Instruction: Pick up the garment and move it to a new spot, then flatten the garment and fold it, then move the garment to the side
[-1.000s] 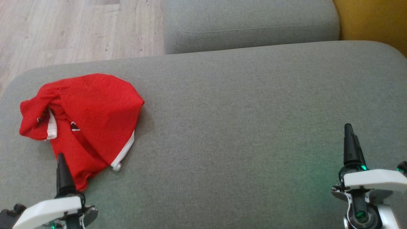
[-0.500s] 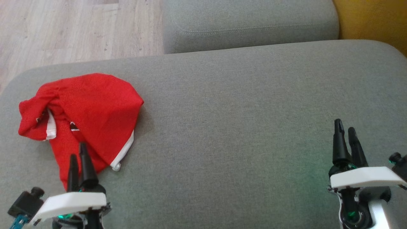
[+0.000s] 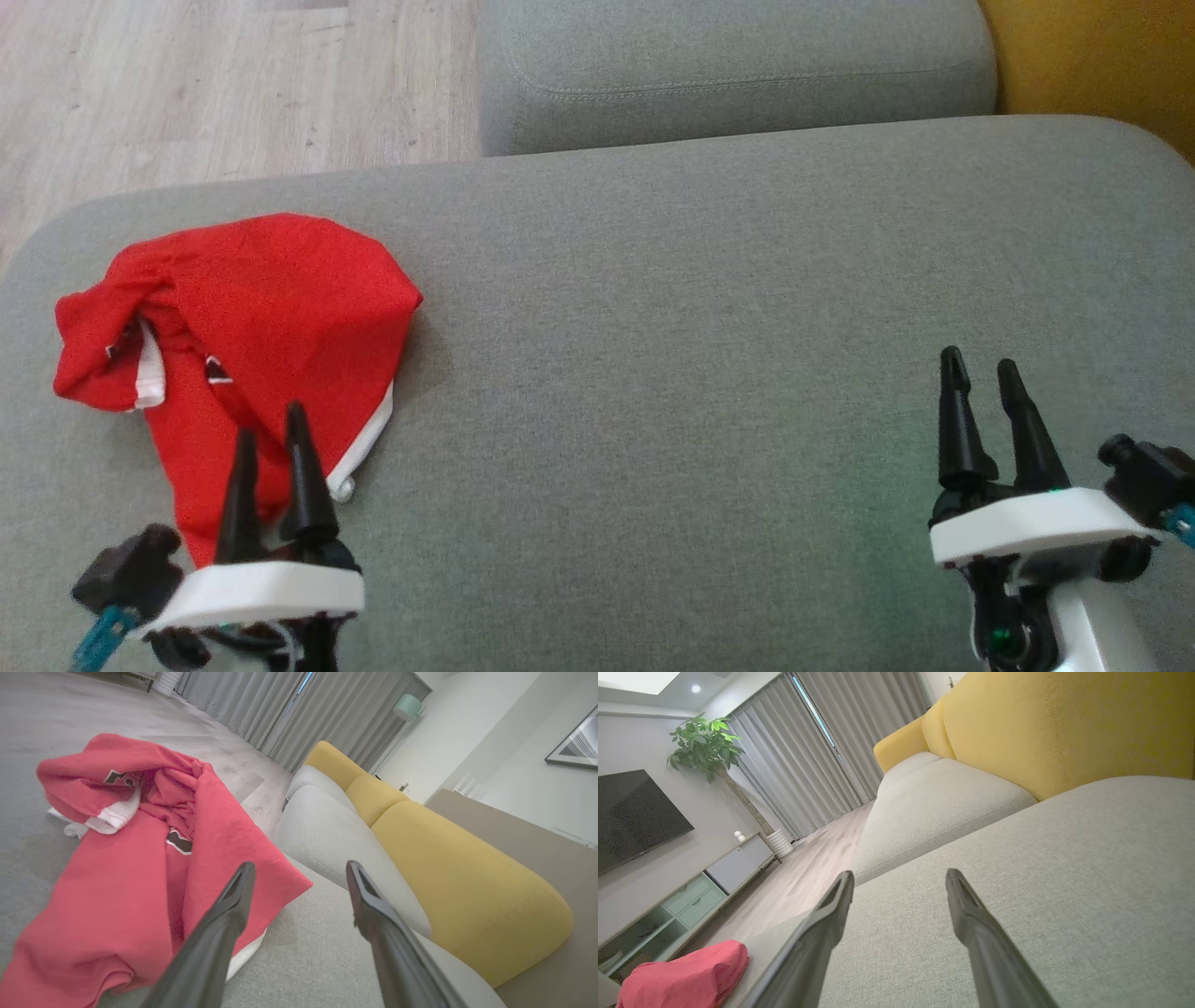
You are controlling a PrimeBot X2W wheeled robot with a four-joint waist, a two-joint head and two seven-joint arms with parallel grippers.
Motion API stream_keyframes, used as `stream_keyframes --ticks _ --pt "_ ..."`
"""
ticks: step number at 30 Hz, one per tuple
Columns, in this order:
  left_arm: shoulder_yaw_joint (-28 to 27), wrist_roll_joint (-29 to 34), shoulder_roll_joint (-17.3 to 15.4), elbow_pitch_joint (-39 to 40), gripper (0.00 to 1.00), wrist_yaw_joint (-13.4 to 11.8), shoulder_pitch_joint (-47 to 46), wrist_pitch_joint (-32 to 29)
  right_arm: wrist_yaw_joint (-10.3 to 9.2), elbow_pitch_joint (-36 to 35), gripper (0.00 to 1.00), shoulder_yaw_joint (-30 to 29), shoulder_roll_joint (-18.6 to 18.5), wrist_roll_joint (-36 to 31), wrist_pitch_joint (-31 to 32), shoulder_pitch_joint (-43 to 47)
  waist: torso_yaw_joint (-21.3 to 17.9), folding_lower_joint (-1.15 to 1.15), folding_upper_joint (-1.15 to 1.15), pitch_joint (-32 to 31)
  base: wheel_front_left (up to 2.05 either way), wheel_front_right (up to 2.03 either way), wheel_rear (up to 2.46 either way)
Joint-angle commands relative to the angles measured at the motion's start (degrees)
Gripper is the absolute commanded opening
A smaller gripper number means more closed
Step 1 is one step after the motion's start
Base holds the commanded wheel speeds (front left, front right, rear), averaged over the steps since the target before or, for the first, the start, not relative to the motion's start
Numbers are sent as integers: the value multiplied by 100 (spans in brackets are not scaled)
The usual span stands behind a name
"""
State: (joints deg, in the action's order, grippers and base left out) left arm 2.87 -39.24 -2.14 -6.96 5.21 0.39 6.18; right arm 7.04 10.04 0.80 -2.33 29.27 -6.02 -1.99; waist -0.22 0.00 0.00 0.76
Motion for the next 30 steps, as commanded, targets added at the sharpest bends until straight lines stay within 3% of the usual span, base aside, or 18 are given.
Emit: stream_keyframes --ticks 1,30 --pt "-15 275 -55 252 100 -6 -125 77 28 -228 100 125 -38 -245 -88 -274 -2 0 0 -4 0 0 0" --pt "533 2484 -166 449 100 -176 -64 547 38 -370 100 477 -47 -2581 -561 -297 -34 0 0 2 0 0 0"
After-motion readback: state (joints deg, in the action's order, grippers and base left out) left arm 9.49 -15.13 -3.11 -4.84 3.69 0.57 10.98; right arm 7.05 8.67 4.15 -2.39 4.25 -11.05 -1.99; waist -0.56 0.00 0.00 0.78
